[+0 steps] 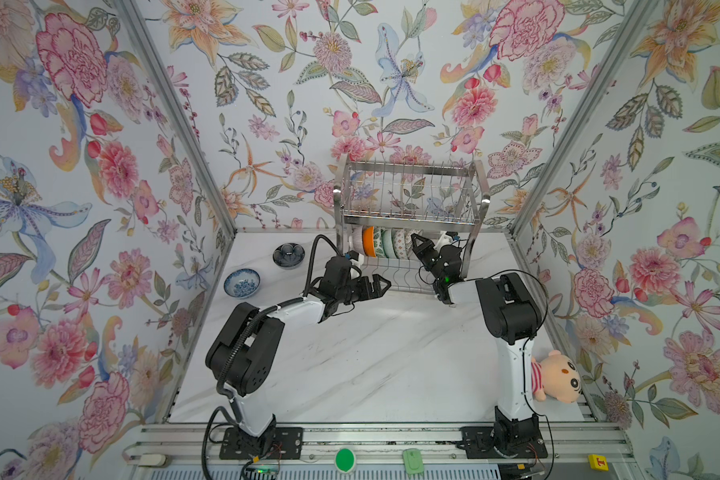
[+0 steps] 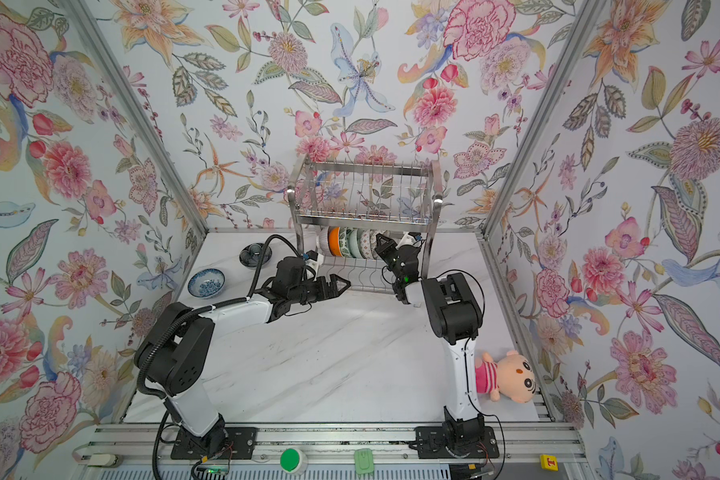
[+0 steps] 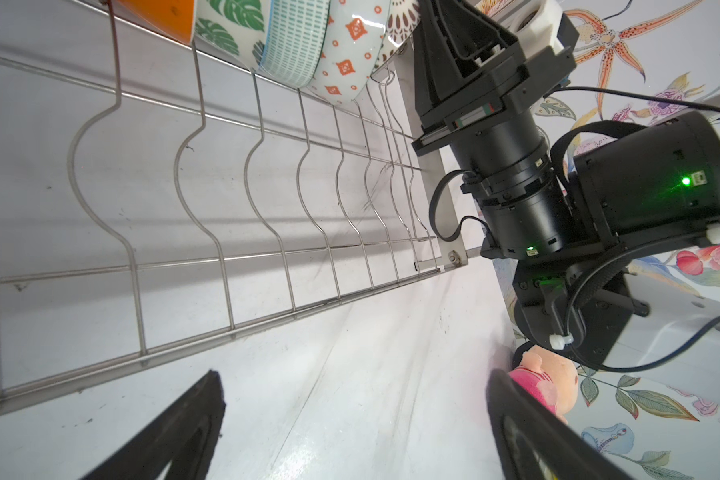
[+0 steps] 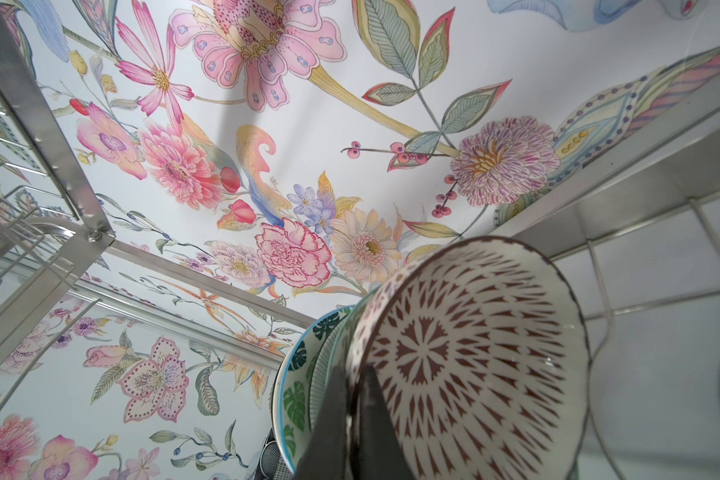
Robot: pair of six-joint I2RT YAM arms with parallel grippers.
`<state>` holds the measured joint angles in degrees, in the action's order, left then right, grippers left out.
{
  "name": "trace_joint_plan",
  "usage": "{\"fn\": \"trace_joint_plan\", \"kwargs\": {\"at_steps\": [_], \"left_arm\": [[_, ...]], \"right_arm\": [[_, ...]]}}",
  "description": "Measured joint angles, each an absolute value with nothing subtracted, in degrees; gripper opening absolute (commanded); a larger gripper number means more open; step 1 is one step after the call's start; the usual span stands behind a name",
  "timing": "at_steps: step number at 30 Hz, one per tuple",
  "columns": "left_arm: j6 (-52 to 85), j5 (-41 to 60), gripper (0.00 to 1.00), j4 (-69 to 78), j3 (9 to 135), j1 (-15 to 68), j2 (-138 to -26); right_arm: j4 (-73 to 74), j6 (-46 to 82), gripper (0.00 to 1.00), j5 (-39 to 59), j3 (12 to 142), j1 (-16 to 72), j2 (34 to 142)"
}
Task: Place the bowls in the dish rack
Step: 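Hold the starburst bowl in the rack with the right gripper while the left gripper waits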
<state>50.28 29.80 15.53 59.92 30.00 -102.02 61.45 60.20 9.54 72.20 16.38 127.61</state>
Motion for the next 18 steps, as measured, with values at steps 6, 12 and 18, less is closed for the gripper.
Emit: {"fn": "trace_joint_plan", "kwargs": {"at_steps": [6,12,18], "left_arm": [[50.28,29.8,0.99,15.49,59.92,30.0,-102.02],[50.28,29.8,1.0,15.44,59.92,30.0,-102.02],[50.3,29.8,0.99,15.44,59.92,30.0,-102.04]], "right_arm": [[60.93,59.61,0.03,9.69,72.2,16.4,127.44],[60.42,59.13,0.04,9.72,72.2,16.4,127.24],[60.18,59.13,0.09,9.93,72.2,16.29,127.17]]}}
